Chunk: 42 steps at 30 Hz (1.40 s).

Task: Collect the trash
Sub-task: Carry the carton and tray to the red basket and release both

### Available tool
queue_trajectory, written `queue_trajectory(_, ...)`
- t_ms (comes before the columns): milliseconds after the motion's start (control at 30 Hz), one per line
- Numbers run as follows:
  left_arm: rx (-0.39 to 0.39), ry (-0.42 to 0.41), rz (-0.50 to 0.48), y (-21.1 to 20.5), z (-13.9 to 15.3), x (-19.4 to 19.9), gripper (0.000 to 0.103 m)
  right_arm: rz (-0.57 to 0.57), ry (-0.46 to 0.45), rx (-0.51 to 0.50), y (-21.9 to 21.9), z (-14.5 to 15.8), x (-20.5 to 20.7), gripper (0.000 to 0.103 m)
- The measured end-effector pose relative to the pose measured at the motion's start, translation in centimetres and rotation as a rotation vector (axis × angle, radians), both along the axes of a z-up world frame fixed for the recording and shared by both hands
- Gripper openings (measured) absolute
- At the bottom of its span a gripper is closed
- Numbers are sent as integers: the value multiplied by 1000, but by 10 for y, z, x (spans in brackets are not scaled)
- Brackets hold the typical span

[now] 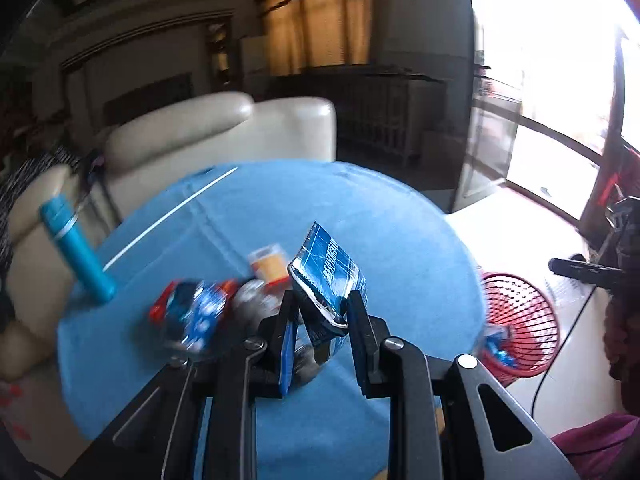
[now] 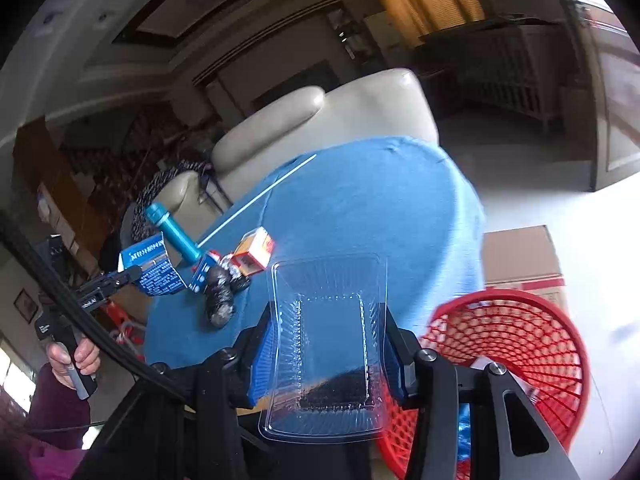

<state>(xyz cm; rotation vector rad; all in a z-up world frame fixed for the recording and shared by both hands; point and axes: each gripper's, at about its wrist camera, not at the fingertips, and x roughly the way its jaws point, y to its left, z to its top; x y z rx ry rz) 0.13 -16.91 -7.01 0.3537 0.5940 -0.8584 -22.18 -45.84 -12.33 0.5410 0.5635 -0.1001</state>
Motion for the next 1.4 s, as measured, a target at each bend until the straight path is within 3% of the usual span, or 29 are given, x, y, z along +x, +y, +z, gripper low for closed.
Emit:
queue_trajectory(300, -16, -40, -278, -93, 32, -44, 26, -143, -47, 18, -40, 9, -52, 49)
queue_trajectory(600, -26, -8, -454, -160, 23, -85, 26, -272, -81, 33, -79, 16, -87, 49)
queue_trajectory(767, -16, 51, -494, -179, 4, -102, 26, -301, -79, 79, -92, 8, -92, 49)
queue_trajectory(1133, 121, 194, -550, -214, -66, -120, 26, -315, 36, 205, -100, -43, -81, 52)
queue_trajectory(1333, 154, 236, -542, -220, -76, -118, 27, -341, 52, 254, -108, -53, -83, 59)
queue_trajectory(1400, 155, 246, -542, -216, -74, -116, 39, -340, 50, 278, -110, -55, -85, 63)
